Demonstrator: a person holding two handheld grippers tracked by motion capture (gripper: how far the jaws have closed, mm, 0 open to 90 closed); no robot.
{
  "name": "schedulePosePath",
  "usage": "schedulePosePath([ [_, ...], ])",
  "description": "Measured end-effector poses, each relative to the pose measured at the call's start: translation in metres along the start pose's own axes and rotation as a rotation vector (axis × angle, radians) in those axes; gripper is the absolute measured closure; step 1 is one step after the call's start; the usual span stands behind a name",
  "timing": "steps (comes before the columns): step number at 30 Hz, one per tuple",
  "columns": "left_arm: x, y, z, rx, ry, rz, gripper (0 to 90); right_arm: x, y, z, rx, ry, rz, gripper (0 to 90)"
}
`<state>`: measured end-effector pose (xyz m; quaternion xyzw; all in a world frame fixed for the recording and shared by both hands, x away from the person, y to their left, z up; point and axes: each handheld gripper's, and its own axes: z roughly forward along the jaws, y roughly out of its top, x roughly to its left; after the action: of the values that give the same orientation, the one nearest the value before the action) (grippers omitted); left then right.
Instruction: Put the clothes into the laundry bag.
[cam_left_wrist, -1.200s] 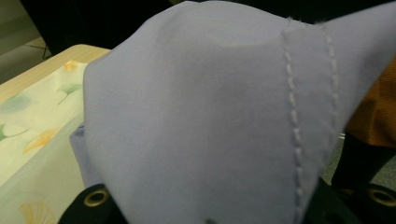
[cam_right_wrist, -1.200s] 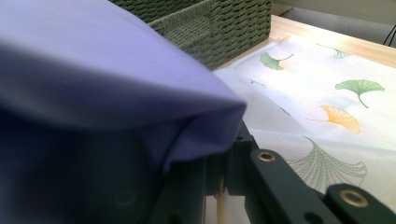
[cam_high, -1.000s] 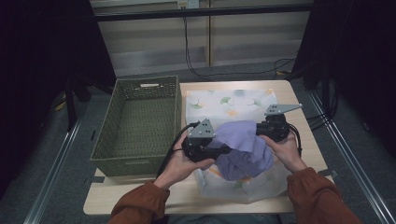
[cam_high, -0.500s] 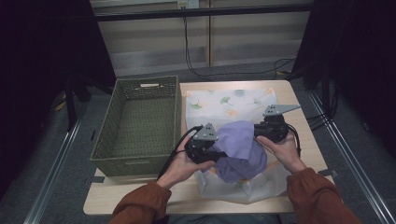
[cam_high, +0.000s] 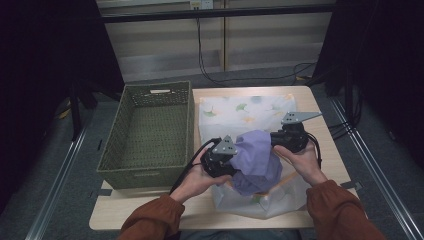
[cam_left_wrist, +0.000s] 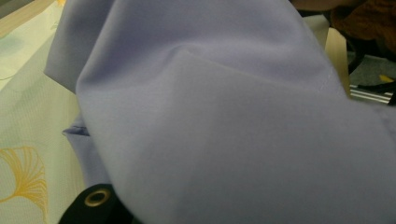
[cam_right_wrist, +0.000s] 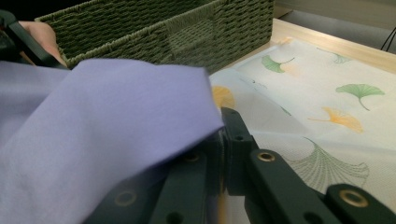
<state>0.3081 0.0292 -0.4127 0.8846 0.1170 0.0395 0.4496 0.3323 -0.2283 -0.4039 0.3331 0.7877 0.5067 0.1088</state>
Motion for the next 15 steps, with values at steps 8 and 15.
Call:
schedulePosePath([
  [8,-0.001,-0.008,0.012,0.041,-0.015,-0.010,75.5,-0.004,0.000,-0.004,-0.010,-0.011,0.002,88.1],
  [15,0.003,-0.013,0.020,0.084,-0.027,-0.027,75.0,0.001,0.001,-0.003,-0.014,0.002,-0.010,88.0],
])
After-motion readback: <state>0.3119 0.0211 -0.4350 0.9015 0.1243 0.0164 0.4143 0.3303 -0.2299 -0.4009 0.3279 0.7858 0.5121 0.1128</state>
